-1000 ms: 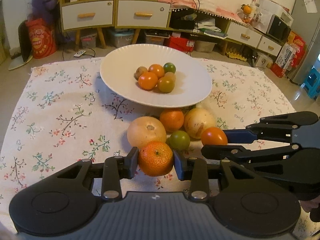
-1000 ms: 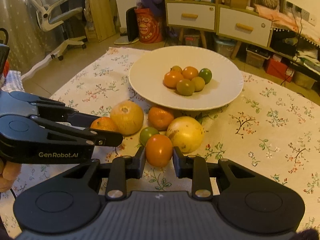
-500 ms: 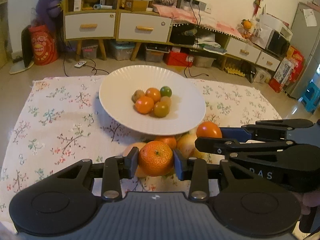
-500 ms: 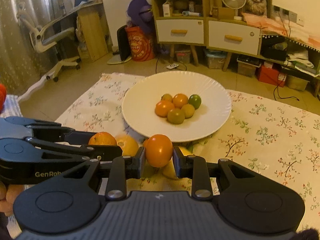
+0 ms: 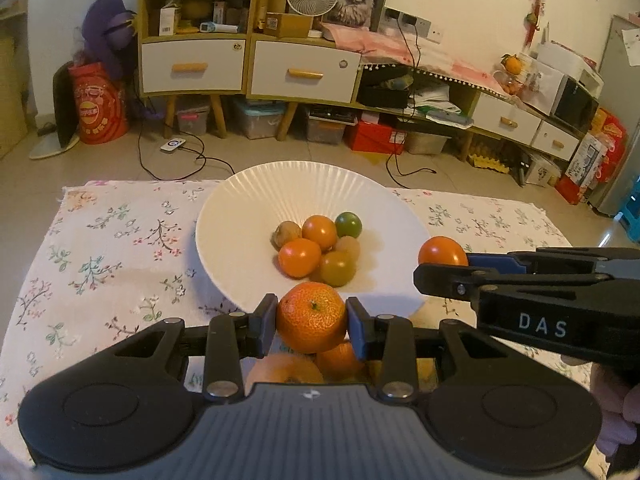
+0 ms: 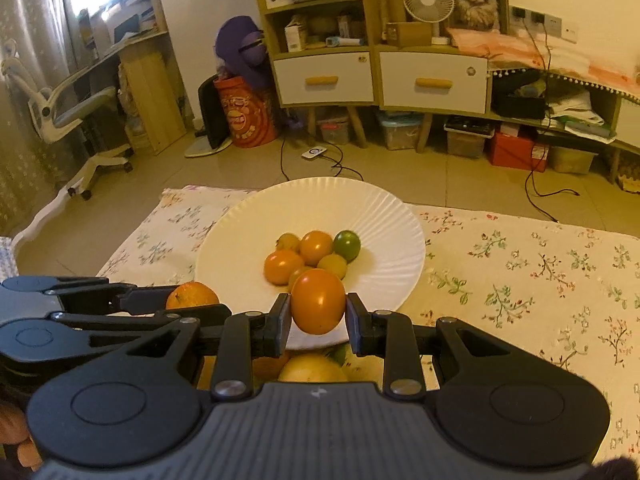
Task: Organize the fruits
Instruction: 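Lift and carry the tomato and mandarin in both tools over the white plate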
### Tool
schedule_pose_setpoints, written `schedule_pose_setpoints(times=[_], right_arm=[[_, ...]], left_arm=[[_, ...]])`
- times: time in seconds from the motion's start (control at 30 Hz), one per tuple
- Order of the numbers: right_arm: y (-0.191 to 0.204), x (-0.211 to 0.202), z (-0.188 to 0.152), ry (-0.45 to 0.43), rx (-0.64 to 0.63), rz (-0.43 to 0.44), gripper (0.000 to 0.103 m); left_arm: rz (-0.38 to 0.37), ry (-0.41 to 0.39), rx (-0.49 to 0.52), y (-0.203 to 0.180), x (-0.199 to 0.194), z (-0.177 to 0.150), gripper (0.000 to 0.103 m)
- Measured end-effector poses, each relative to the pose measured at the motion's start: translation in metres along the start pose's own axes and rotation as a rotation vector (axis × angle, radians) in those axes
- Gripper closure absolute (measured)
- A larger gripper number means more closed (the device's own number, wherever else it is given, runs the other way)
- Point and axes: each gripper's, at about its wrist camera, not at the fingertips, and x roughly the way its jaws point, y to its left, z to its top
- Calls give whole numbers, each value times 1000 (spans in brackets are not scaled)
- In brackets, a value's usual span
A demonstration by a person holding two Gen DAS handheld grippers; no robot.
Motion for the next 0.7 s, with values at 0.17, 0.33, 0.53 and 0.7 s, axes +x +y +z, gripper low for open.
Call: schedule_pose_setpoints(times=[0.17,0.33,0.53,0.7], right_arm=[[-9,12,5,5,27,-9,77],[-17,24,8,14,33,-12,77],[-22,42,9,30,29,-12,77],[-20,53,9,43,20,2,77]], left_arm=[[10,12,37,-4,16,2,84],[4,18,40,-4,25,3,84],[-1,19,26,-5,33,4,84],[-3,18,15,-5,38,4,84]])
